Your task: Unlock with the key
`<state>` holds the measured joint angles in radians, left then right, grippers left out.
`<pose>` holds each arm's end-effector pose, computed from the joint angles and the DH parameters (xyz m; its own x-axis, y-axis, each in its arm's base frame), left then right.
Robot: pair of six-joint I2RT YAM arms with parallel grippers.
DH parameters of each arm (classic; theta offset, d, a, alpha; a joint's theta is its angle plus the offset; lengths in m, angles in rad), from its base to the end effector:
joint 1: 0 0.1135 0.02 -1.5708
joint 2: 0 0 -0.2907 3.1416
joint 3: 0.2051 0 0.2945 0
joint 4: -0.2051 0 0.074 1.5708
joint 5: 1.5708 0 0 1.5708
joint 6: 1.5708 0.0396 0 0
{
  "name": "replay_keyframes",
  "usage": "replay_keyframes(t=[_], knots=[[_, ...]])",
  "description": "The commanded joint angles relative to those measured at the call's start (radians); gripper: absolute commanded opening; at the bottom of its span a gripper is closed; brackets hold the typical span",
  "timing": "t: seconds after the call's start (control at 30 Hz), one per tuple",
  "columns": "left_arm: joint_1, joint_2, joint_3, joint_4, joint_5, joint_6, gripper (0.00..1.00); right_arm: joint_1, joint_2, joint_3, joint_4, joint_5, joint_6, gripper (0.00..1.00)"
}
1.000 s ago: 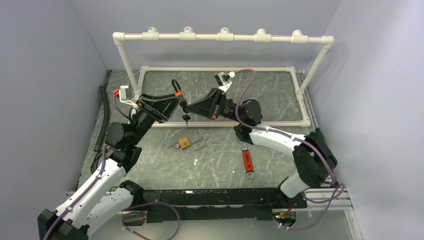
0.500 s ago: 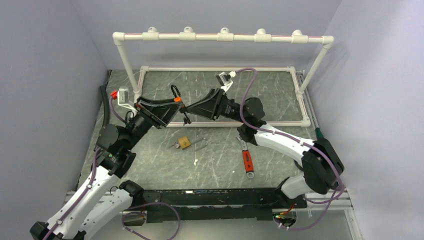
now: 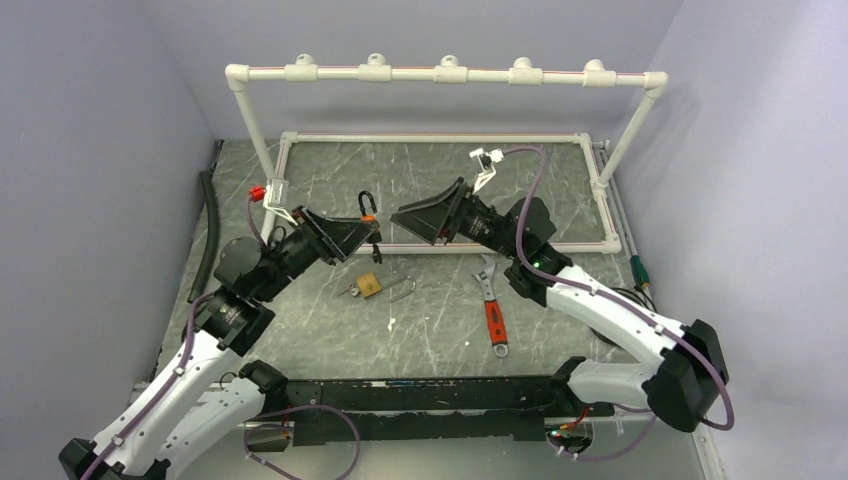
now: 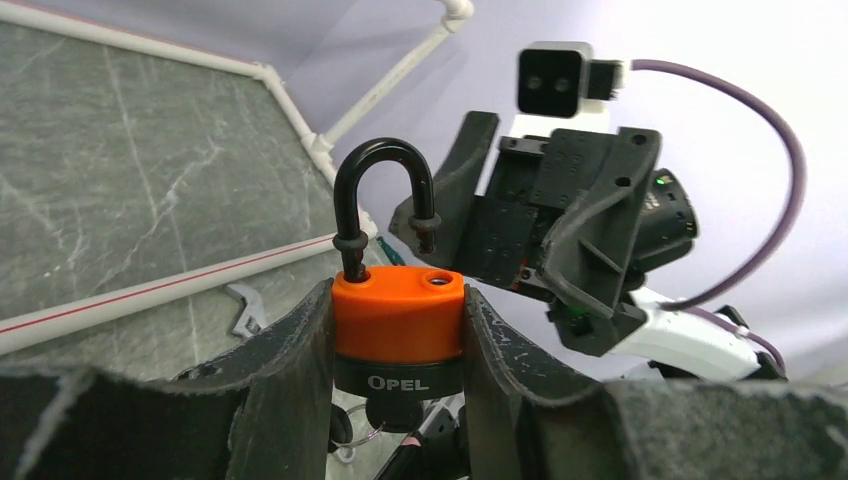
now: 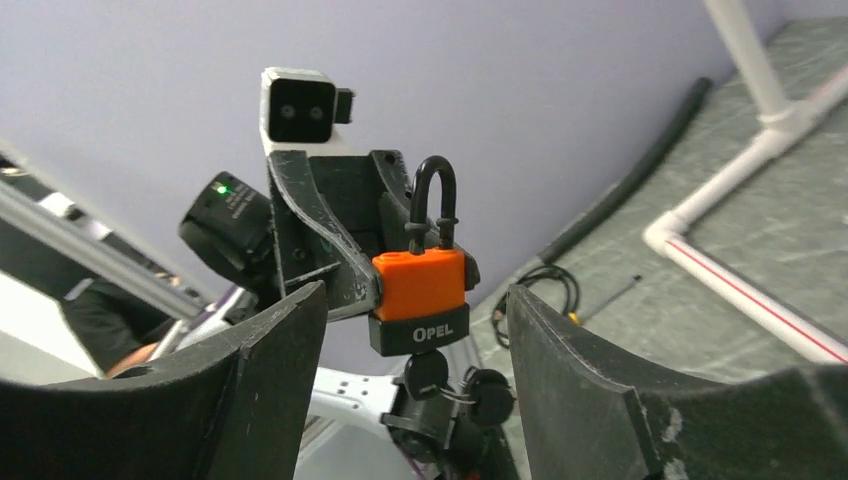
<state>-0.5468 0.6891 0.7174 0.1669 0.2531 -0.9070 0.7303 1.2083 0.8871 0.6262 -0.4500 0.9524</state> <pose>0.1591 -0.1085 0.3882 -0.4597 -0.6129 -0.6427 0.5699 0.3514 -0.7428 0.2225 0.2223 0.3841 -0.6116 0.4372 -0.6594 -0.7097 0.0652 0.7015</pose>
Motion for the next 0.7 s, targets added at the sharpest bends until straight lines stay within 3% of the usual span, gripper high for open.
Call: replay_keyframes(t=[0.0,0.13,0.27,0.67], knots=[[-0.002,0.0,0.043,0.005,-0.054,-0.012,0.0,0.026,-0.086,0.022,-0.233,0.125,-0.234,0.68],[-0.001,0.013,0.045,-0.032,-0.09,-0.043,0.0,0.104,-0.114,0.06,-0.387,0.274,-0.383,0.68],[-0.002,0.035,0.034,-0.02,-0.1,-0.088,0.0,0.218,-0.092,0.093,-0.432,0.423,-0.494,0.69],[-0.002,0.039,0.024,-0.01,-0.092,-0.138,0.0,0.328,0.039,0.149,-0.342,0.611,-0.537,0.66]])
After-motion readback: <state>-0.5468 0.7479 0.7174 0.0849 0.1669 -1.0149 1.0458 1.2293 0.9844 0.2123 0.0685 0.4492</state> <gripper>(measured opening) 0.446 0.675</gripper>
